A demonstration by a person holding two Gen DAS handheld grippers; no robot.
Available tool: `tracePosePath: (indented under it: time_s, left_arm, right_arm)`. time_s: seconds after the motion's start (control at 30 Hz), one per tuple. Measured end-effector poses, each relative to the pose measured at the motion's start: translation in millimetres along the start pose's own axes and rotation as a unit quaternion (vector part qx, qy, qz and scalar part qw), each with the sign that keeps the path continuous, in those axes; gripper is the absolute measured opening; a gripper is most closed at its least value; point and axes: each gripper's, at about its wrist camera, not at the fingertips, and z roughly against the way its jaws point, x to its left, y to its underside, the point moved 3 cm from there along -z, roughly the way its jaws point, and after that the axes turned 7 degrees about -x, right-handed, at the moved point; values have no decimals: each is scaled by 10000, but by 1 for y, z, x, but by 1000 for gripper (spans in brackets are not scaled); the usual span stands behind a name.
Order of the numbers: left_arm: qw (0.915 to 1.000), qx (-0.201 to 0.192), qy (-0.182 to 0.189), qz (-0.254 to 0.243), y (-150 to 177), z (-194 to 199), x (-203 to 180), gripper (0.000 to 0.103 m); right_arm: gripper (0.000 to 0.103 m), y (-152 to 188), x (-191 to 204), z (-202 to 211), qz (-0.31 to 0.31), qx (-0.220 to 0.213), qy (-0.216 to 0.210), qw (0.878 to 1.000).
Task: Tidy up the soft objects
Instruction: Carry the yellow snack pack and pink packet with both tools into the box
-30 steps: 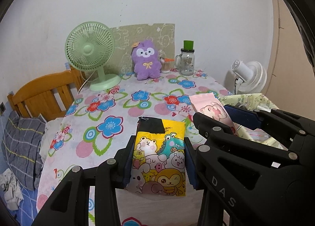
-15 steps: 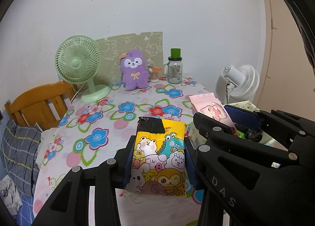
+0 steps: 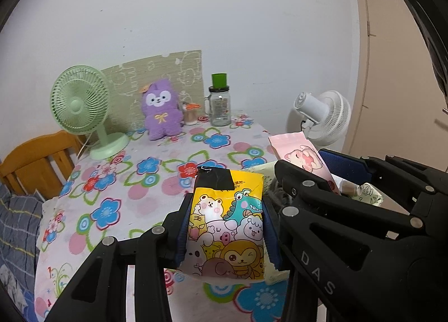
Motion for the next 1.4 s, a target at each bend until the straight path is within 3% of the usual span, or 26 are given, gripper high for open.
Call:
tracePosePath:
  time_s: [0.67,1.07,1.2,1.4]
  left_arm:
    - [9986,144,448,-220,-14,-51,-56,46]
    - [9972,417,603,-148,-5,-86,-71,47]
    - [9971,532,523,-149,-2,-97,-71,52]
    - [9959,655,600,-192,0,-101,-72,70]
  right_arm:
    - [42,2,-70,-28,-332,135,386,9986]
    - [42,15,-95,-55,-439,364,489,9972]
    - [43,19,-99,-64,-447,461,490,9967]
    - [42,23,-101,-74,-515,555,422,9962]
